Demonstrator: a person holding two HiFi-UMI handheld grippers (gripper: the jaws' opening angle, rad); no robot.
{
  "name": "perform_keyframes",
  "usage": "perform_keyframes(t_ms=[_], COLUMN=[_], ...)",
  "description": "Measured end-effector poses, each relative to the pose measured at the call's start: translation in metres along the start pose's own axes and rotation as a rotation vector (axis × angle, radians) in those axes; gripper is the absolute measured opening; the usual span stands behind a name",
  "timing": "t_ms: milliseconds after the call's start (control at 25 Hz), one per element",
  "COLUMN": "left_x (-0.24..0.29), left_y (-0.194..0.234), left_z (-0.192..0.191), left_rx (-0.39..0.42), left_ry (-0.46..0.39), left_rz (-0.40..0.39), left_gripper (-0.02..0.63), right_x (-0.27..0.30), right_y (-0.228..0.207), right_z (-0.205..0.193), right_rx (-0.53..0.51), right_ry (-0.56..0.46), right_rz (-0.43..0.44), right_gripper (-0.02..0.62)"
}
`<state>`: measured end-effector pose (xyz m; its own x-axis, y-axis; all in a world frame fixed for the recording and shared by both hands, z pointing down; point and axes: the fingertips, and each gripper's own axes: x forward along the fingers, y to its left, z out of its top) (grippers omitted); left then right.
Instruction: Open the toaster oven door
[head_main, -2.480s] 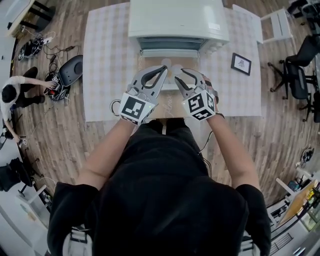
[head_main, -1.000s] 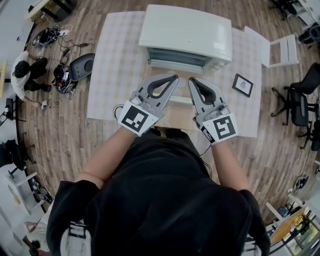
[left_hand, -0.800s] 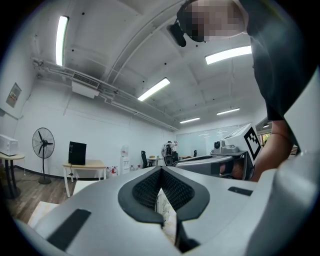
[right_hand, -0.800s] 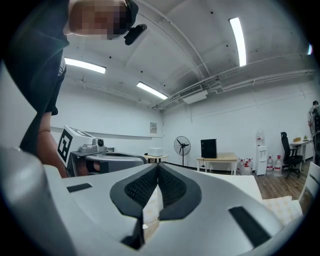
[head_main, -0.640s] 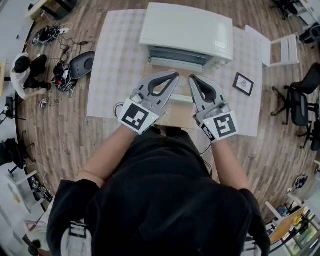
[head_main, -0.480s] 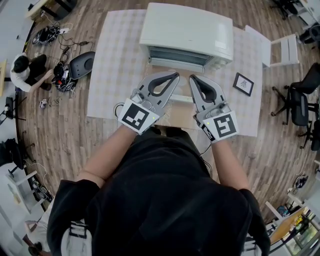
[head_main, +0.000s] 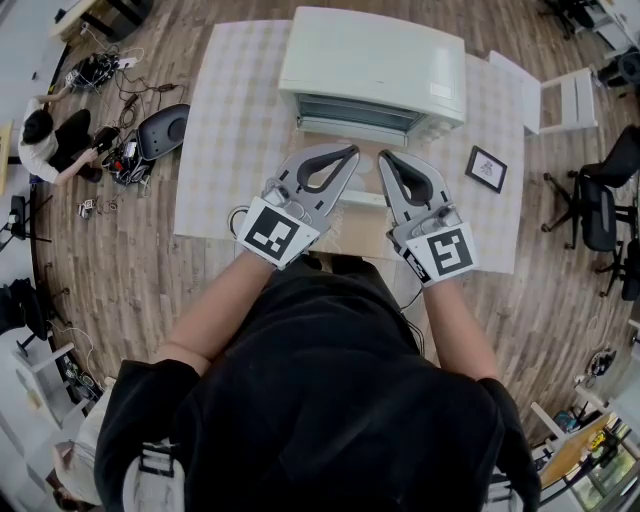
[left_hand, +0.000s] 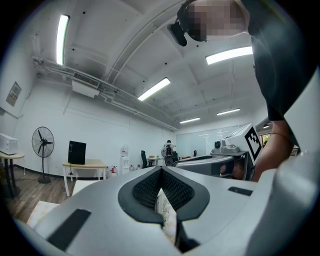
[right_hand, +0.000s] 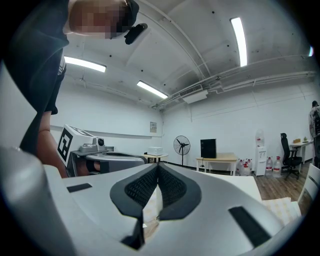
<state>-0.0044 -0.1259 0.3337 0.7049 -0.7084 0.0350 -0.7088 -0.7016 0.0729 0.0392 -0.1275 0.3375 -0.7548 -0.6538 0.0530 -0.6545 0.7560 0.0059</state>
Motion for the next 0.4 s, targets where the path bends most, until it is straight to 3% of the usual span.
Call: perform_keyframes(t_ms=[400], left_x=[-0.0022], left_y=[0.0018], left_z=[-0.0008], left_rx=[-0.004], left_ry=[0.005], left_rz=[0.004], left_gripper=[0.015], right_x=[0.0003], right_y=[0.0022], right_z=[-0.0009], right_rx=[0.008], right_ry=[0.004], right_rz=[0.003], right_gripper=[0.018])
